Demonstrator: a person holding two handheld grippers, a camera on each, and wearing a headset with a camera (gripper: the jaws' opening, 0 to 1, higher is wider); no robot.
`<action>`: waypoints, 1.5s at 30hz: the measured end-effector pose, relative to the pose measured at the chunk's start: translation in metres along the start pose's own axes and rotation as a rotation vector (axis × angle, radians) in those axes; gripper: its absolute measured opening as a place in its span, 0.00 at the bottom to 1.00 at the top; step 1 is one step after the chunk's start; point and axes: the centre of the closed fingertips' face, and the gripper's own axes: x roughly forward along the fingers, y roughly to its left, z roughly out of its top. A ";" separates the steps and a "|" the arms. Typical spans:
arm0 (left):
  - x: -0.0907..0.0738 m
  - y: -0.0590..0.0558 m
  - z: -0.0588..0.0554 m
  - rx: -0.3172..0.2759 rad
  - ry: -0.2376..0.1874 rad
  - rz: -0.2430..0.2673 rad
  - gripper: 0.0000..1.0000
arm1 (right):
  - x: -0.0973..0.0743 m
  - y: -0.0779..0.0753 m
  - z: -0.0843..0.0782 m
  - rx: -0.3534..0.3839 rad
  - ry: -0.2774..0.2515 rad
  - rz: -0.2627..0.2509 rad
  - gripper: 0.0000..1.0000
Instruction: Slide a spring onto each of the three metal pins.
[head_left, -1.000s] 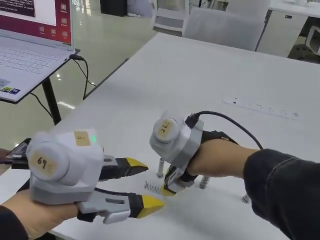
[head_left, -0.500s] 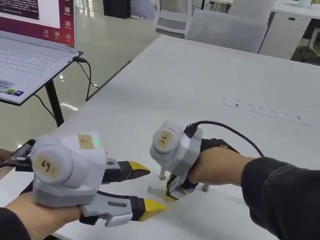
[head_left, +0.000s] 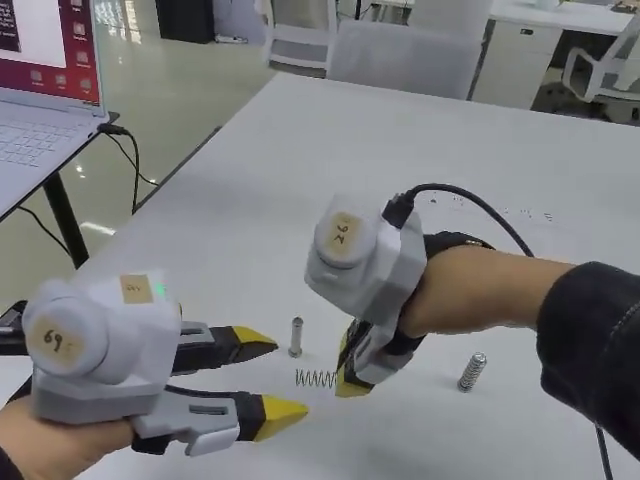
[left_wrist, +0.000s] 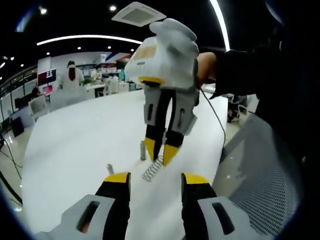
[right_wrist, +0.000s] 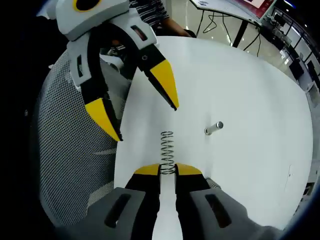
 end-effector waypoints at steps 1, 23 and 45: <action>0.002 -0.002 0.000 0.010 0.003 -0.012 0.32 | -0.006 0.005 0.001 -0.004 -0.009 0.005 0.07; 0.003 -0.044 0.012 0.166 -0.031 -0.208 0.07 | -0.033 0.052 0.008 0.028 0.017 -0.025 0.07; -0.019 -0.020 0.001 0.181 -0.039 -0.254 0.03 | -0.050 0.042 0.074 0.046 -0.116 -0.091 0.07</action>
